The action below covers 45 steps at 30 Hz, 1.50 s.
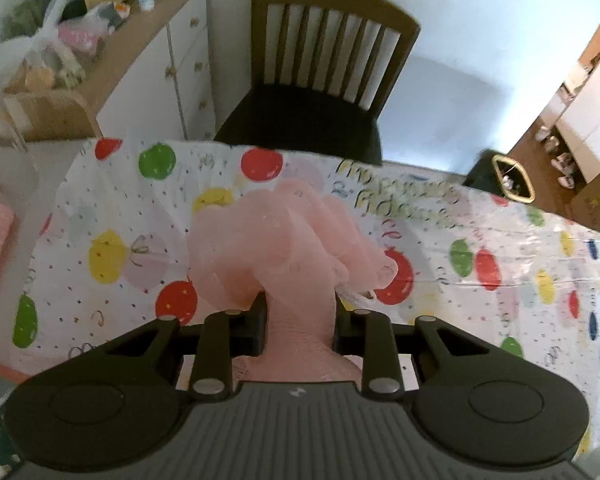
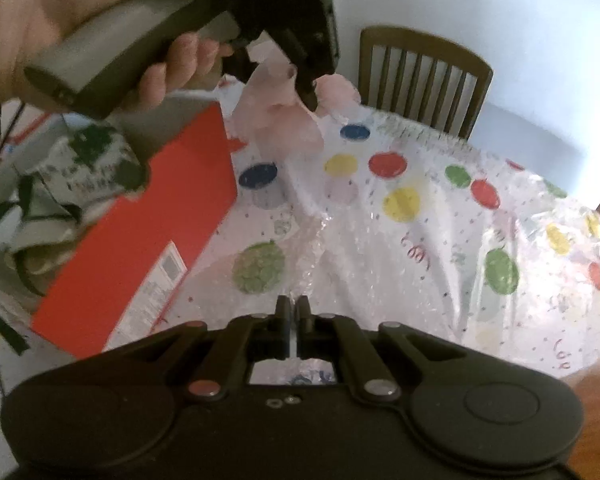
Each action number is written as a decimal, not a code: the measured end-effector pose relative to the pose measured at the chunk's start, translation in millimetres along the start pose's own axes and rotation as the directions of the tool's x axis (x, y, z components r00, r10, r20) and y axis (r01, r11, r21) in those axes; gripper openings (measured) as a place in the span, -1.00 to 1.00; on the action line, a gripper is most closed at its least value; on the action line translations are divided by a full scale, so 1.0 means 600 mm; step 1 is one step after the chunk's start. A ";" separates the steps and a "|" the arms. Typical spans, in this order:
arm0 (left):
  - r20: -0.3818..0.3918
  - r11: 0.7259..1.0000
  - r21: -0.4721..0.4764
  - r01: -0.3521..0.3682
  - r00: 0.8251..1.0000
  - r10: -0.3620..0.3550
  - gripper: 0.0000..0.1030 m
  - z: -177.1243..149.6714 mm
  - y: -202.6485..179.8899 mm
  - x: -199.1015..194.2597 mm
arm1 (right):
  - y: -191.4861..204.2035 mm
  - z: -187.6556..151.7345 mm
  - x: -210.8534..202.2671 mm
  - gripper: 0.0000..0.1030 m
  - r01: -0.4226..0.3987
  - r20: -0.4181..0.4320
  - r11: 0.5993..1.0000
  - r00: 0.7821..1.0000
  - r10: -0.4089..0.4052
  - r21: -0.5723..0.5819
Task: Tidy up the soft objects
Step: 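Grasp the pink bath puff with the left gripper while the right gripper grasps the bubble wrap, then lift and carry the bath puff and bubble wrap with both grippers over the shoebox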
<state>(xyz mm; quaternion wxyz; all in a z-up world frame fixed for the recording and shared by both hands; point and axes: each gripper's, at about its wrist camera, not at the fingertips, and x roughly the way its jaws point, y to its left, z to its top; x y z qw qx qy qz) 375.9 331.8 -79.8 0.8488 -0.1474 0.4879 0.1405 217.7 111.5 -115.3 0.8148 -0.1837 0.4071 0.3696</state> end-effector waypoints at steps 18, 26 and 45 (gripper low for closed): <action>0.136 0.997 0.071 0.038 0.990 -0.047 -0.46 -0.060 0.024 -0.236 | 0.019 0.063 -0.163 -0.98 -0.061 0.116 0.998 0.992 0.057 0.031; 0.164 0.994 0.108 0.004 0.986 -0.022 -0.46 -0.121 0.076 -0.322 | 0.074 0.095 -0.197 -0.98 -0.125 0.142 0.992 0.982 0.125 -0.012; 0.163 0.978 0.077 -0.194 0.970 0.180 -0.46 -0.261 0.248 -0.361 | 0.196 0.149 -0.151 -0.98 -0.186 0.124 0.978 0.973 0.196 -0.089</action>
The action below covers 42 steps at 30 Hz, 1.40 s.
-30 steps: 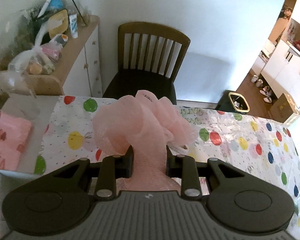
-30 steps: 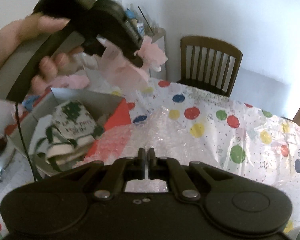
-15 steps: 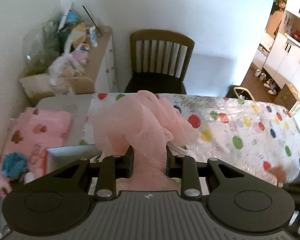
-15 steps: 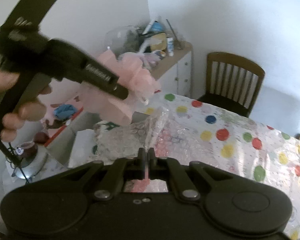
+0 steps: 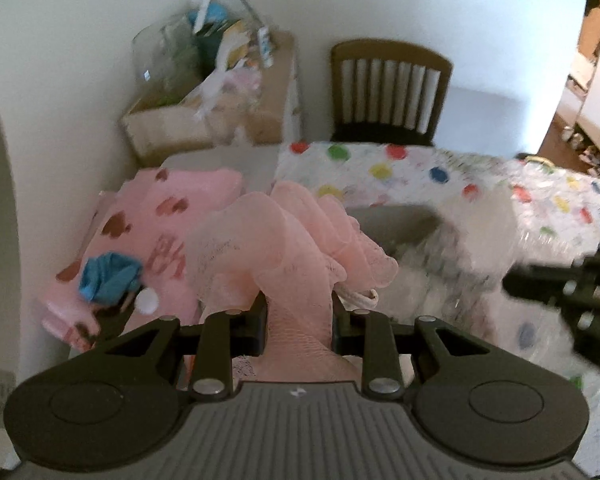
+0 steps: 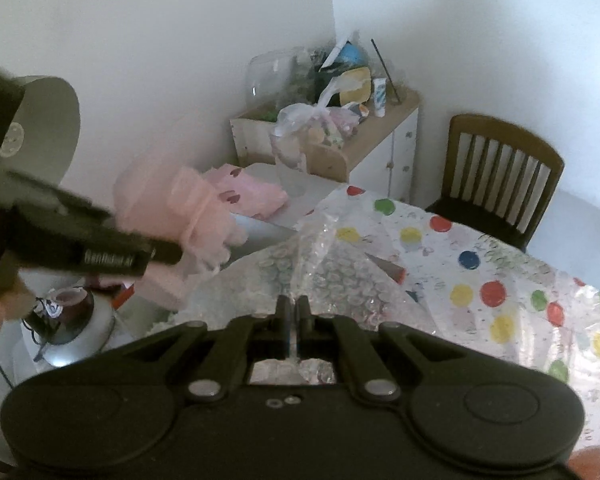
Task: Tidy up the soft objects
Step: 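Lift and carry the bath puff and bubble wrap with both grippers over the shoebox, then lower the bath puff and bubble wrap into the shoebox and open both grippers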
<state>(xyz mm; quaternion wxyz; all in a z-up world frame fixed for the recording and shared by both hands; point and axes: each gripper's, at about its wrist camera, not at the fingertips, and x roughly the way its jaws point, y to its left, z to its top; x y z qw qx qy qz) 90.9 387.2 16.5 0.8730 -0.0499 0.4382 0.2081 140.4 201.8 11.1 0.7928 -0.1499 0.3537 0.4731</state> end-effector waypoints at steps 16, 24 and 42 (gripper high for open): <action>-0.137 0.999 -0.037 0.008 0.991 -0.013 -0.46 -0.066 0.016 0.110 | 0.009 -0.006 0.142 -0.97 -0.016 -0.087 0.996 0.996 0.024 0.089; -0.158 1.000 -0.029 0.007 0.987 -0.011 -0.46 -0.067 0.013 0.140 | -0.001 -0.038 0.185 -0.93 -0.001 -0.164 0.991 0.986 0.023 0.134; -0.153 0.994 -0.090 0.061 0.985 -0.074 0.37 -0.077 0.028 0.143 | -0.011 -0.039 0.137 -0.40 -0.037 -0.148 0.986 0.987 0.061 0.161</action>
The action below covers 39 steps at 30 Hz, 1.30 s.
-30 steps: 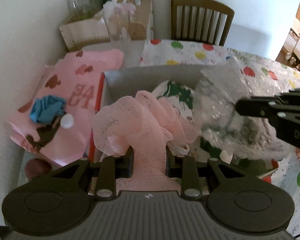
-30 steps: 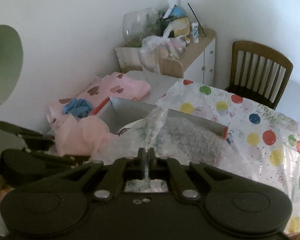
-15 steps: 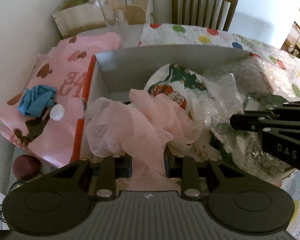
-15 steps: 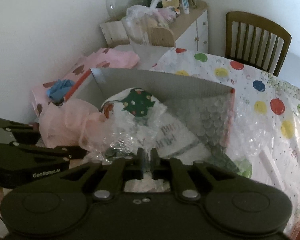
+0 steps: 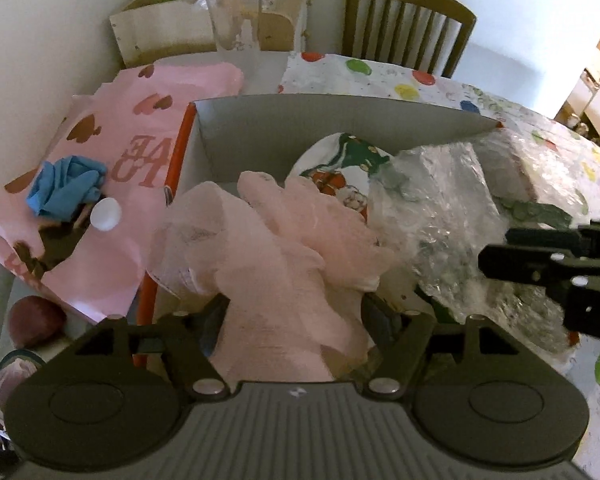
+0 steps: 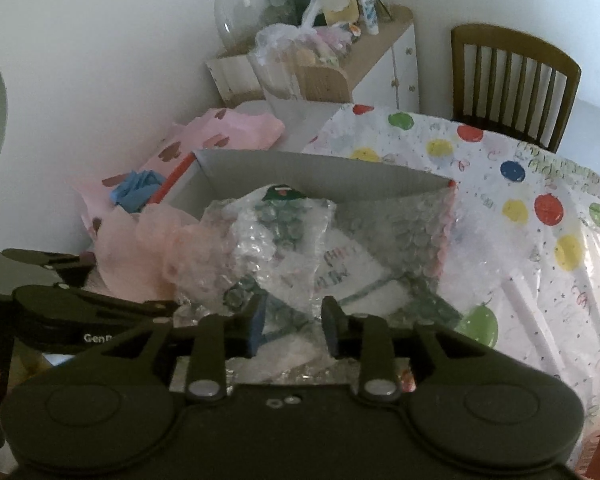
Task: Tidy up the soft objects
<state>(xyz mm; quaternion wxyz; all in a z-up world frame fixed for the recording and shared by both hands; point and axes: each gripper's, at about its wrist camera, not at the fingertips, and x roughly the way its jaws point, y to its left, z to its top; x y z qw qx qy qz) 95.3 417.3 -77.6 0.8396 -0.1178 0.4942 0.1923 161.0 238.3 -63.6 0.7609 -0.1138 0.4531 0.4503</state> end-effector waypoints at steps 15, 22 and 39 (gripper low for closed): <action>0.130 0.998 -0.052 0.046 0.991 -0.039 0.52 -0.039 0.010 -0.091 | -0.003 -0.009 -0.090 0.18 -0.037 0.092 0.999 0.995 0.039 -0.023; 0.204 0.995 -0.077 0.063 0.978 -0.046 0.52 -0.069 0.008 -0.136 | 0.002 -0.034 -0.126 0.44 -0.042 0.136 0.998 0.989 0.049 -0.053; 0.322 0.992 -0.020 0.127 0.940 -0.114 0.98 -0.143 -0.059 -0.222 | 0.034 -0.128 -0.235 1.00 0.049 0.304 0.985 0.953 0.003 -0.164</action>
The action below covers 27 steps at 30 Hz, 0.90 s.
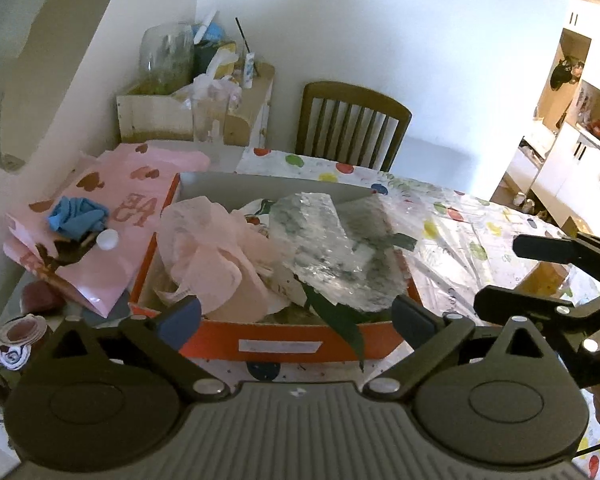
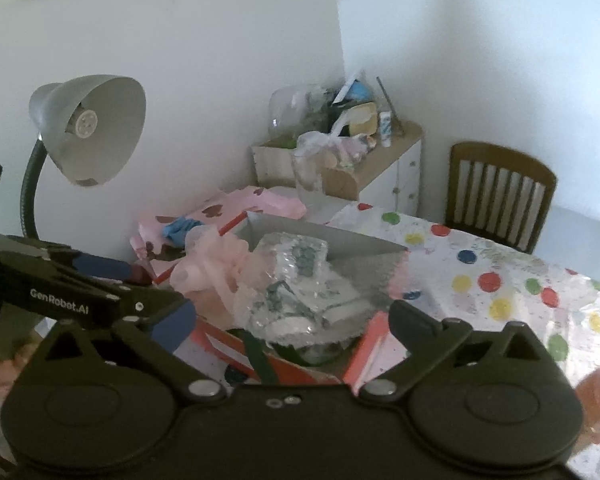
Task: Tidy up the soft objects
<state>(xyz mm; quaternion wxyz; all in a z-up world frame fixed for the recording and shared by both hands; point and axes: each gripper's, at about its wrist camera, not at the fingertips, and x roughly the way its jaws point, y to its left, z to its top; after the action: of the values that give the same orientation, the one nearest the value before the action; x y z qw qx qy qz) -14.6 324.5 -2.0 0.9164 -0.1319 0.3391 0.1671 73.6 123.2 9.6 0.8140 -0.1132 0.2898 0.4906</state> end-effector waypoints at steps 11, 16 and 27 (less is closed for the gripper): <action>0.059 0.993 0.097 -0.064 0.997 0.058 0.98 -0.029 -0.050 -0.049 | 0.000 -0.037 -0.050 1.00 0.031 0.029 0.998 0.999 -0.033 0.051; 0.055 0.995 0.089 -0.045 0.998 0.040 0.98 -0.040 -0.059 -0.056 | 0.002 -0.047 -0.066 1.00 0.054 0.035 0.997 0.998 -0.056 0.050; 0.056 0.996 0.082 -0.035 0.998 0.031 0.98 -0.058 -0.074 -0.068 | 0.001 -0.064 -0.083 1.00 0.083 0.031 0.995 0.996 -0.085 0.062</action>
<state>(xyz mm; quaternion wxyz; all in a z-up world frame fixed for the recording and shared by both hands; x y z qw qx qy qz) -46.4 263.1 4.9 0.9271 -0.0835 0.3228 0.1715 41.9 68.8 7.6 0.8417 -0.0923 0.2856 0.4489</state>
